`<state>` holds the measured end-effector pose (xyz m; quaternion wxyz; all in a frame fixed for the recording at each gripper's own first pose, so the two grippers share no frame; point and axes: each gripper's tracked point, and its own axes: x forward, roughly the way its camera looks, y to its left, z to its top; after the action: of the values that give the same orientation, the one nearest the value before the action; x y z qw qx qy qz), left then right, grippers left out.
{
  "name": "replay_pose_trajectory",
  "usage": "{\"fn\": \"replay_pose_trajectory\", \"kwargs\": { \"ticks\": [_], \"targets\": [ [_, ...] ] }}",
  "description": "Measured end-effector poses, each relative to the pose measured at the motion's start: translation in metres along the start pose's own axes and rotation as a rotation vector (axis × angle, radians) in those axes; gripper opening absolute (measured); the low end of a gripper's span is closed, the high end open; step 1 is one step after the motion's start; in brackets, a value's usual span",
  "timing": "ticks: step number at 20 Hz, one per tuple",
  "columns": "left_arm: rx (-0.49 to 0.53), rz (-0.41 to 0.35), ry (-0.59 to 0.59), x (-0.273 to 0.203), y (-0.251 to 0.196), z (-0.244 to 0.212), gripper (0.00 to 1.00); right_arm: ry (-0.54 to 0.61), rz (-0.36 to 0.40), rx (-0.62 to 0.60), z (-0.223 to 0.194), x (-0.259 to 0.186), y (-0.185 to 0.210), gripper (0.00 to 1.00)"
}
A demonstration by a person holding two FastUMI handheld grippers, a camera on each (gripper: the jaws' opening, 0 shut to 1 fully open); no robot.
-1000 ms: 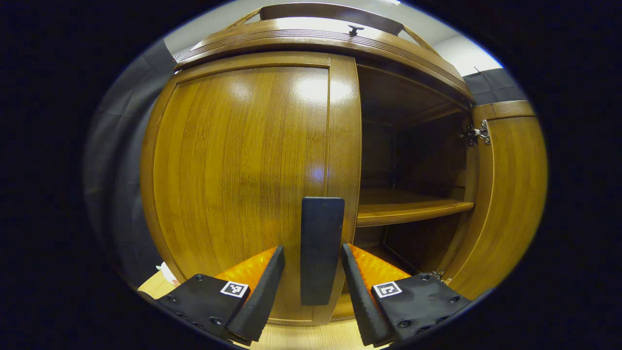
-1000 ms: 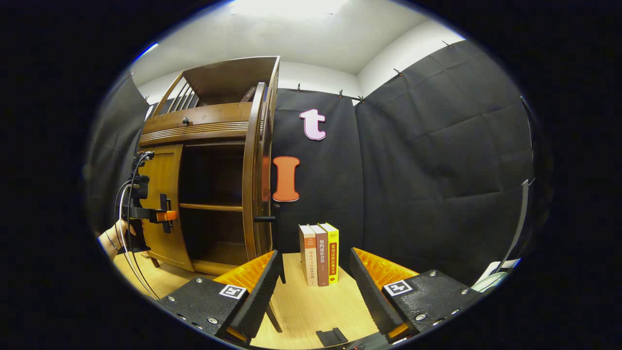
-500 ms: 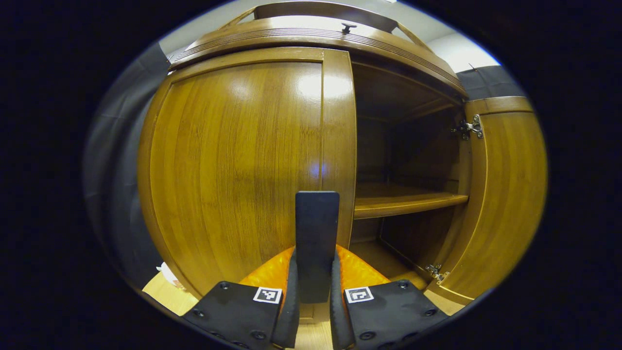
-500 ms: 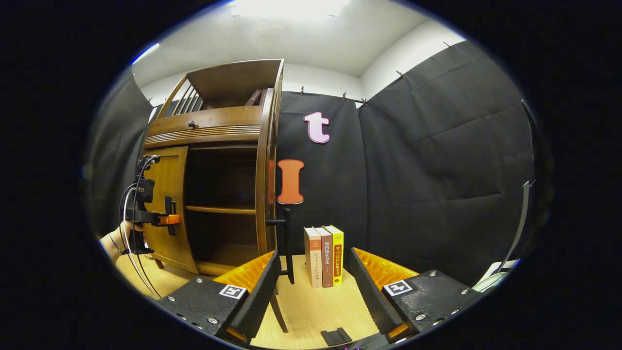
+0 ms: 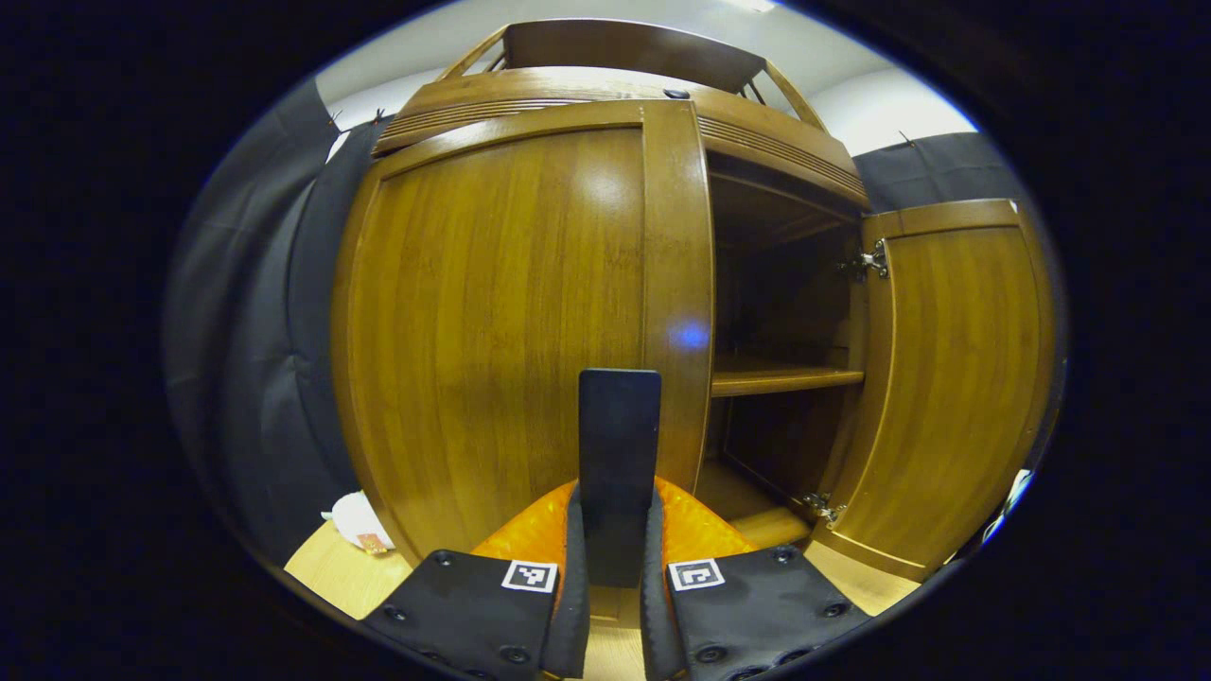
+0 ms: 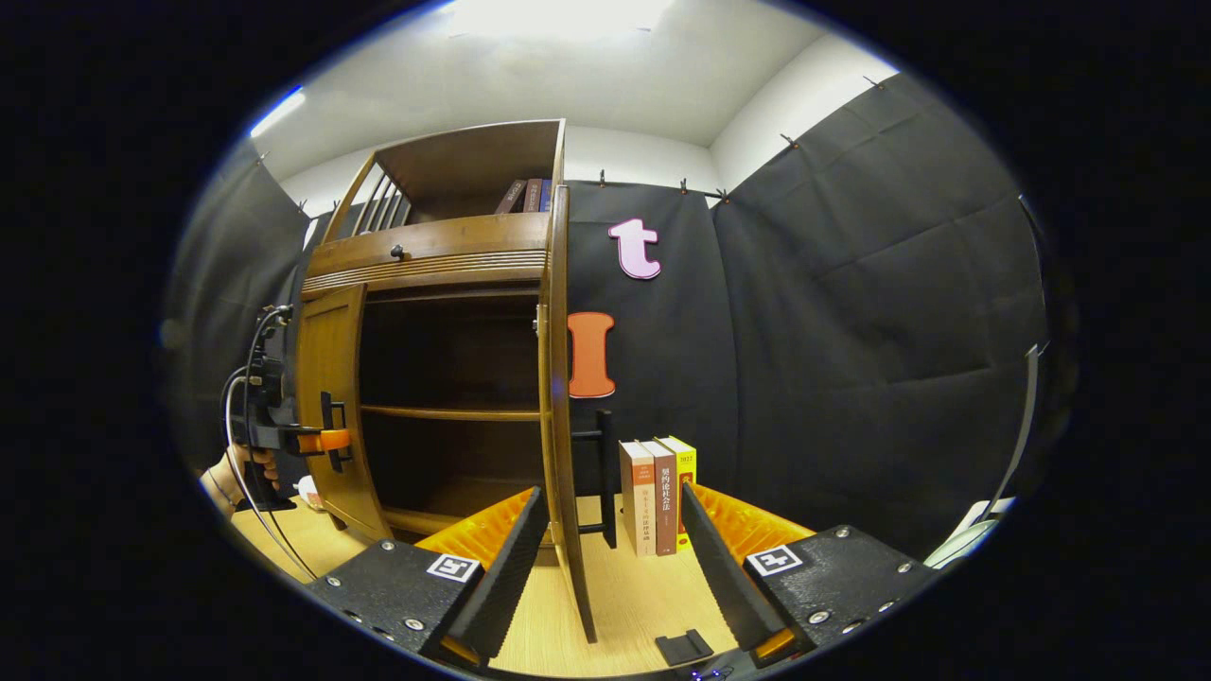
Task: Open the right door of the double-door shoe cabinet with the right hand, and open the left door with the left hand.
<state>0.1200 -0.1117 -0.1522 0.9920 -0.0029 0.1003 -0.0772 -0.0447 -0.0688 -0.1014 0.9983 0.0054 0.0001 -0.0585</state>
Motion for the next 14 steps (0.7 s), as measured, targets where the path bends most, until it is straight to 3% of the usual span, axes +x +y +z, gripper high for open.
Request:
{"fn": "replay_pose_trajectory", "kwargs": {
  "ticks": [2, 3, 7, 8, 9, 10, 11, 12, 13, 14],
  "targets": [
    [0.008, -0.016, 0.008, -0.012, 0.002, 0.0, 0.29, 0.002, 0.013, 0.009, -0.001, -0.001, 0.008, 0.87],
    [0.013, -0.021, 0.012, -0.019, 0.005, 0.0, 0.24, 0.002, 0.018, 0.009, 0.001, -0.002, 0.01, 0.87],
    [0.014, -0.031, 0.021, -0.051, 0.021, -0.004, 0.24, -0.001, 0.038, -0.004, 0.003, -0.008, 0.023, 0.87],
    [0.016, -0.033, 0.02, -0.057, 0.024, -0.004, 0.29, 0.0, 0.045, -0.004, 0.003, -0.01, 0.026, 0.87],
    [0.018, -0.038, 0.018, -0.063, 0.028, -0.003, 0.24, 0.001, 0.051, -0.004, 0.003, -0.008, 0.028, 0.87],
    [0.02, -0.04, 0.019, -0.071, 0.033, -0.003, 0.29, 0.002, 0.058, -0.004, 0.003, -0.008, 0.031, 0.87],
    [0.022, -0.037, 0.019, -0.077, 0.037, -0.003, 0.24, 0.003, 0.064, -0.004, 0.003, -0.008, 0.034, 0.87],
    [0.028, -0.032, 0.019, -0.084, 0.041, -0.003, 0.29, 0.002, 0.069, -0.004, 0.004, -0.009, 0.038, 0.87],
    [0.038, -0.023, 0.018, -0.091, 0.047, -0.002, 0.24, 0.002, 0.073, -0.004, 0.005, -0.01, 0.041, 0.87],
    [0.036, -0.004, 0.018, -0.098, 0.054, -0.001, 0.27, 0.003, 0.079, -0.003, 0.004, -0.01, 0.044, 0.87]
  ]
}}
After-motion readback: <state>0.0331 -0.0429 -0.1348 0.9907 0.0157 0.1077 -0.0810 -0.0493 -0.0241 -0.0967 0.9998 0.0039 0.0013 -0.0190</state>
